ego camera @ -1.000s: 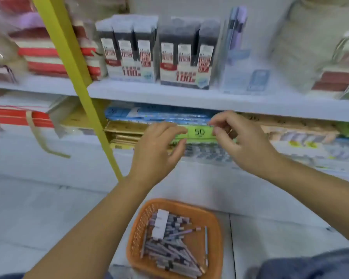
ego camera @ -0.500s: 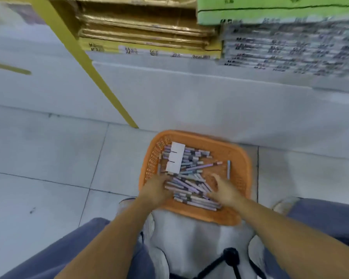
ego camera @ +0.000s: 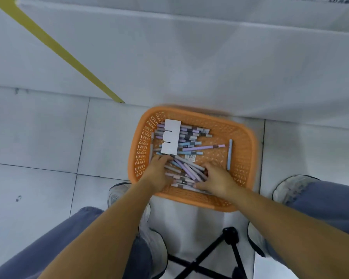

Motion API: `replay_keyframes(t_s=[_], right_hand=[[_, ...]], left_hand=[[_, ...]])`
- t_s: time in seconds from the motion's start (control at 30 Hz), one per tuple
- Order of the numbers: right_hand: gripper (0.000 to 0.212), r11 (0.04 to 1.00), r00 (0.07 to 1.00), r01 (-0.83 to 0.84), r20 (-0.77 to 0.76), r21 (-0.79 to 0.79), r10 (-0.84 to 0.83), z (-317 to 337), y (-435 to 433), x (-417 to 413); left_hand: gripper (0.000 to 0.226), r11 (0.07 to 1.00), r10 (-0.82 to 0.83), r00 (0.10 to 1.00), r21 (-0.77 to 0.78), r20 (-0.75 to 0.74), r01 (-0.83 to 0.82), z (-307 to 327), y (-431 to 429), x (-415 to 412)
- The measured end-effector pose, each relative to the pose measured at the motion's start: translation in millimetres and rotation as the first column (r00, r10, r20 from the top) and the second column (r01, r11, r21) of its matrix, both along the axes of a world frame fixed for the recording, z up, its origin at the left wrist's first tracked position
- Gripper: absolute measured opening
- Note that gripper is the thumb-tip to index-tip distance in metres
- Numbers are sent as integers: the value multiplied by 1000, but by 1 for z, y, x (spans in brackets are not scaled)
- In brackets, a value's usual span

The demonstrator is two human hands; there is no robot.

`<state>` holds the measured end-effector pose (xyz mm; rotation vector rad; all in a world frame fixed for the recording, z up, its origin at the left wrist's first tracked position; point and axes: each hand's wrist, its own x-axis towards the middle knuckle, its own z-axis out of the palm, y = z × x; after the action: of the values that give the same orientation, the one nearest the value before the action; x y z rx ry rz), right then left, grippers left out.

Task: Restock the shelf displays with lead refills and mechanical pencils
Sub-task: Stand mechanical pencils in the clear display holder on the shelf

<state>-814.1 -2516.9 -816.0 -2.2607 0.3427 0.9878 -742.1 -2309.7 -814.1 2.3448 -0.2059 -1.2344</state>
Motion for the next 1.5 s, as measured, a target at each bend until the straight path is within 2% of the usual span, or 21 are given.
replay_keyframes(t_s=[0.13,0.27,0.37,0.5,0.7,0.8,0.9,0.97,1.03,1.13,1.17,1.27,1.3,1.37,1.43,1.5], right_hand=[[66,997,996,60,-62,56,-57,1,6,1],[50,998,993,-61,-102,5,62,-1,11,-1],[48,999,985,-2,-172,53,11,-5,9,-4],[66,976,947,145,-310,163,-89,-6,7,-13],[43,934,924,261,-344,245,-168,3,-2,-15],[31,926,928,279,-320,255,-191,13,-8,-10],[31,913,927,293,-316,283,-200,22,-18,-8],[29,918,930,271,-325,291,-172,28,-25,-6],[23,924,934,244,-327,295,-142,32,-30,-4],[13,913,937,234,-327,333,-121,40,-36,1],[13,910,938,230,-329,344,-113,43,-37,3],[18,907,937,237,-329,348,-119,49,-39,9],[22,904,937,246,-323,350,-130,50,-41,11],[26,904,937,273,-301,328,-174,53,-44,13],[24,894,931,311,-293,322,-218,57,-46,15],[25,879,922,347,-292,328,-255,64,-48,14]], left_hand=[[77,1000,-4,1000,-2,4,4,-2,1,-1],[74,1000,20,1000,-1,0,-20,-5,1,-1],[70,999,-30,998,29,57,28,-7,3,-1],[63,987,-138,973,112,188,118,-10,4,-3],[43,963,-266,940,108,214,248,-8,5,-2],[51,955,-288,934,129,213,266,-6,2,0],[62,968,-251,949,74,188,241,-3,-2,-5],[53,994,-91,956,-30,280,103,-2,-2,-11],[52,994,16,916,-105,401,28,0,-4,-14],[73,988,-121,857,-22,501,153,1,-7,-11],[72,983,-168,841,18,514,185,2,-8,-9],[44,968,-241,798,80,553,238,3,-9,-8],[35,962,-263,801,79,537,262,4,-8,-9],[26,958,-271,869,25,413,287,6,-5,-11],[28,974,-213,947,-30,239,226,12,-3,-14],[30,989,-103,979,-83,177,119,19,-3,-16]])
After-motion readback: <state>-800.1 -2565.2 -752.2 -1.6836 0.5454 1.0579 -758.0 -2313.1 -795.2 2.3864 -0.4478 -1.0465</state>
